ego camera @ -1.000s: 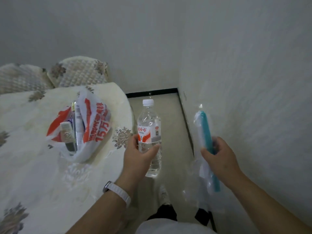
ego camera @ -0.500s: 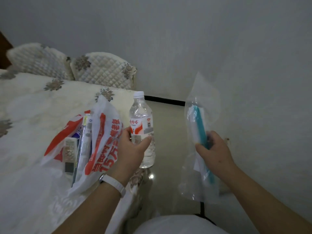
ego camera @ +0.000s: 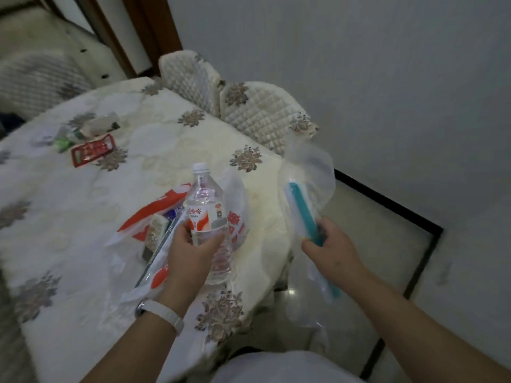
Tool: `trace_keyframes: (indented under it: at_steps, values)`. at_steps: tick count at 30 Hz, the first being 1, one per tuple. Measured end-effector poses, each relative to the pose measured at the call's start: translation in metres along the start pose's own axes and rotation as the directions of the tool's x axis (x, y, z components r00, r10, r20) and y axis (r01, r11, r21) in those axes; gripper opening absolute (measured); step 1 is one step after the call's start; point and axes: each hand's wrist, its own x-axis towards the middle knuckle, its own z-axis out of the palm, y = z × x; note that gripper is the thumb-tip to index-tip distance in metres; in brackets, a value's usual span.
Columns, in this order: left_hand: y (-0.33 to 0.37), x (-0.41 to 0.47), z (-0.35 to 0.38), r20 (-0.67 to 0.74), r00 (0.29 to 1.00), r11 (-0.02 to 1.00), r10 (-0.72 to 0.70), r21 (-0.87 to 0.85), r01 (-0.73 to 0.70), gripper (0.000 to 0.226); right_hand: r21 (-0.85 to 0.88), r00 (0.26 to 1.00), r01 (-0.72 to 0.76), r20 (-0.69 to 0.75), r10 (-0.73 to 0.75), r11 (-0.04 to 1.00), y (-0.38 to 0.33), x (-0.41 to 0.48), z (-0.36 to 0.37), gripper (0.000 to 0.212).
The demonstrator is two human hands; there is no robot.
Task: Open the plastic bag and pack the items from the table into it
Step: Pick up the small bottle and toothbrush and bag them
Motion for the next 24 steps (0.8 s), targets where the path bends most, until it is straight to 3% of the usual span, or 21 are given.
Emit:
trace_keyframes:
  at_steps: [4, 9, 15, 19, 24]
  values:
    - [0.0, 0.003, -0.021, -0.251, 0.968, 1.0, -0.021, 0.005, 0.023, 0.042, -0.096, 0.97, 0.165, 0.198, -0.144, 0.981, -0.018, 0.051, 0.007, 0.019]
    - [-0.007, 0.005, -0.06, -0.429, 0.902, 0.998, -0.059, 0.0, 0.066, 0.037, -0.141, 0.882, 0.346, 0.385, -0.27, 0.928, -0.062, 0.091, 0.04, 0.017]
    - [-0.018, 0.035, -0.091, -0.478, 0.876, 0.998, -0.065, -0.027, 0.059, 0.045, -0.104, 0.806, 0.452, 0.474, -0.356, 0.886, -0.135, 0.121, 0.087, 0.02]
    - [-0.024, 0.061, -0.102, -0.453, 0.886, 0.994, -0.094, -0.086, 0.062, 0.049, -0.259, 0.698, 0.6, 0.632, -0.337, 0.757, -0.16, 0.14, 0.119, 0.02]
    - [-0.038, 0.072, -0.111, -0.434, 0.892, 0.99, -0.126, -0.108, 0.087, 0.05, -0.332, 0.579, 0.731, 0.764, -0.285, 0.596, -0.136, 0.155, 0.152, 0.026]
